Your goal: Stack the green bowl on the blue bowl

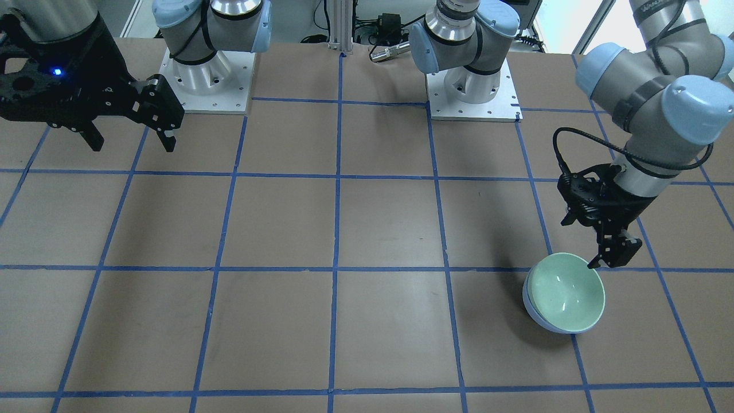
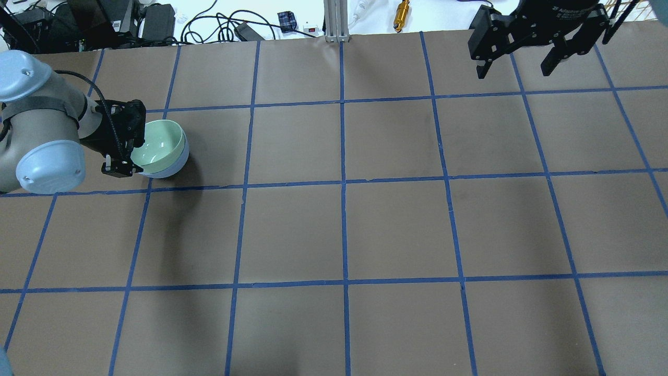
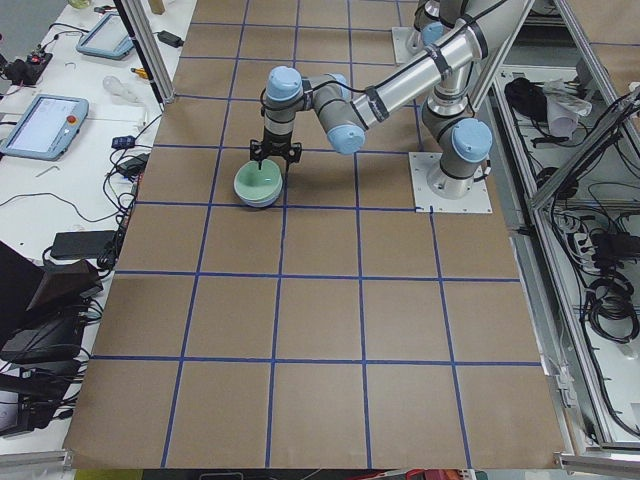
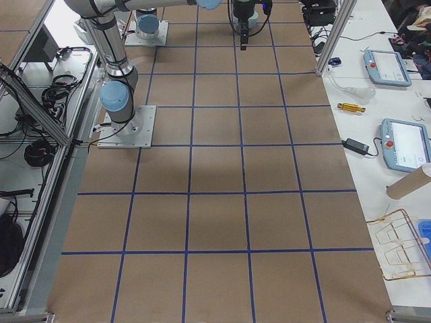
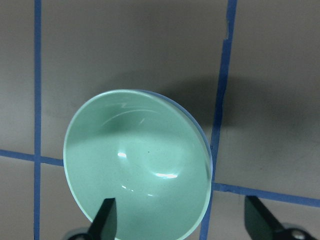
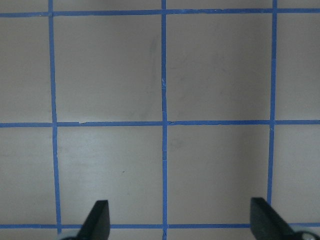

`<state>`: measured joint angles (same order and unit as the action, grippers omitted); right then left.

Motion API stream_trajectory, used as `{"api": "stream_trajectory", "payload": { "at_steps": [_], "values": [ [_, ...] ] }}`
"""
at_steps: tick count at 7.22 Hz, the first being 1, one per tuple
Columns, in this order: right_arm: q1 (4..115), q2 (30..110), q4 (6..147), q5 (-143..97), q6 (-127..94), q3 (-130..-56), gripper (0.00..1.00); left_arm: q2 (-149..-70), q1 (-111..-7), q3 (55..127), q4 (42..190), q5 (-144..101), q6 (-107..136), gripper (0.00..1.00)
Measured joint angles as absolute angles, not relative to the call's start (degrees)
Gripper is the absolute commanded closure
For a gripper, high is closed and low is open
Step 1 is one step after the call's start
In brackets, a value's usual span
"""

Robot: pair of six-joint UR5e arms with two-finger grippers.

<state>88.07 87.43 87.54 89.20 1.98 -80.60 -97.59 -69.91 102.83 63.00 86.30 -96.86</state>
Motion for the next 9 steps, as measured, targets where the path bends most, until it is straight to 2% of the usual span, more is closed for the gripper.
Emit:
{"api": "stream_trajectory", "payload": {
  "at_steps": [2, 4, 9],
  "values": [
    [88.07, 87.41, 87.54, 89.21, 2.00, -80.60, 0.00, -93.54, -70.59, 93.55, 80.05, 85.05, -85.38, 0.00],
    [88.07, 87.39, 87.54, 89.19, 1.96, -80.59, 0.00, -92.24, -73.43, 86.89, 90.35, 85.29, -70.17, 0.00],
    [88.07, 87.43, 87.54, 89.12, 1.94, -80.60, 0.00, -92.09, -88.69, 85.63, 91.77, 86.66, -14.14, 0.00]
  ]
}}
